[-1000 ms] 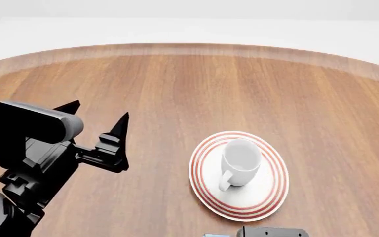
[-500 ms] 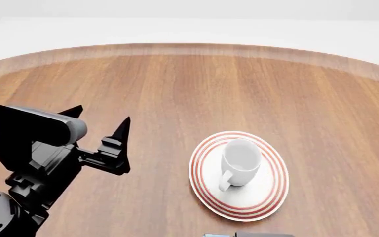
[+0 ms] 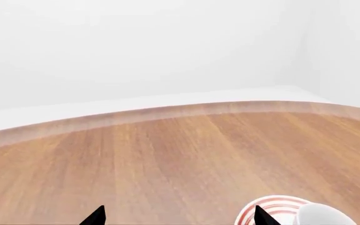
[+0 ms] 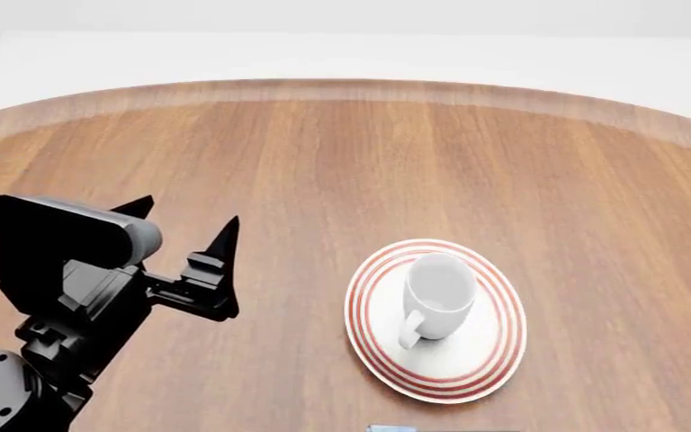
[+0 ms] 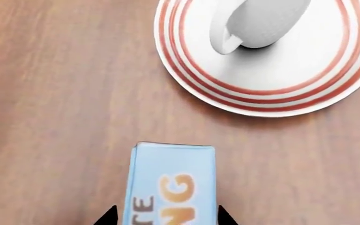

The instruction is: Pick up the white mug and put it on the plate, and put the chocolate pudding to the right of the plate.

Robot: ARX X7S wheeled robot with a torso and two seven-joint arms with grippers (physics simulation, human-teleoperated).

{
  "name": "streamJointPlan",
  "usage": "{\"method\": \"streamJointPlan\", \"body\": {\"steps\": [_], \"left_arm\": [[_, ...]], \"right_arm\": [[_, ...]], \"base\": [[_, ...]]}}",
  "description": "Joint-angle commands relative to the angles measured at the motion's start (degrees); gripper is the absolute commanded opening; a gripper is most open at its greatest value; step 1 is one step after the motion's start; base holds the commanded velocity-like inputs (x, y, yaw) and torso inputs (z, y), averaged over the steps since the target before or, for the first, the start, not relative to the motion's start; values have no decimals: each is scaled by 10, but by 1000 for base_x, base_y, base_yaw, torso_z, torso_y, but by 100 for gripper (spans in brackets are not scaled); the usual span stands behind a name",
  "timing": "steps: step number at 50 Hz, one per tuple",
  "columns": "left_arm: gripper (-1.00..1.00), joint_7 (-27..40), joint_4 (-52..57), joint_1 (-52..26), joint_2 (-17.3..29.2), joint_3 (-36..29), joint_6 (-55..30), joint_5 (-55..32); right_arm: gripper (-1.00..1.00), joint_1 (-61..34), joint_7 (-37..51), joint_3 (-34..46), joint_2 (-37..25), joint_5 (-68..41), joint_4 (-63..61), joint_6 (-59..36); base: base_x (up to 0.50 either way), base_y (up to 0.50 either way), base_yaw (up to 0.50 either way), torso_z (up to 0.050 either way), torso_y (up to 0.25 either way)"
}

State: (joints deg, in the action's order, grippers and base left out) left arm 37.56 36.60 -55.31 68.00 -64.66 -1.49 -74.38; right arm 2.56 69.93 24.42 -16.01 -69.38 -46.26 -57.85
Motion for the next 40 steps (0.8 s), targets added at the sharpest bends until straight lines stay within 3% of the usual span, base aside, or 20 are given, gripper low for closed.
{"method": "streamJointPlan", "body": {"steps": [1,10,19,21,22,26,33,37,40], "left_arm": [[100,-16,-4,4,-14,13,6,9],[100,-17,-5,5,-14,15,7,7],[100,-14,4,0,-4,21,5,-1],[100,-14,4,0,-4,21,5,-1],[100,-11,10,-8,-3,25,0,-5],[100,-9,15,-18,-5,28,-9,-9],[100,-10,21,-24,-4,33,-12,-14],[100,-10,25,-23,5,34,-9,-17],[100,-10,23,-26,4,36,-13,-19]], "right_arm": [[-100,-1,-17,-2,8,13,9,2],[-100,-26,15,-19,2,-17,-18,-2],[-100,-149,200,-44,-39,-243,-116,3],[-100,-152,200,-34,-47,-240,-116,15],[-100,-179,201,-16,-99,-258,-137,63],[-100,-274,201,87,-201,-258,-137,192],[-100,-421,201,229,-309,-275,-137,339],[-100,-467,201,221,-341,-313,-137,364],[-100,-481,201,155,-368,-365,-137,346]], "base": [[0,0,0,0,0],[1,0,0,0,0],[0,0,0,0,0],[0,0,0,0,0],[0,0,0,0,0],[0,0,0,0,0],[0,0,0,0,0],[0,0,0,0,0],[0,0,0,0,0]]}}
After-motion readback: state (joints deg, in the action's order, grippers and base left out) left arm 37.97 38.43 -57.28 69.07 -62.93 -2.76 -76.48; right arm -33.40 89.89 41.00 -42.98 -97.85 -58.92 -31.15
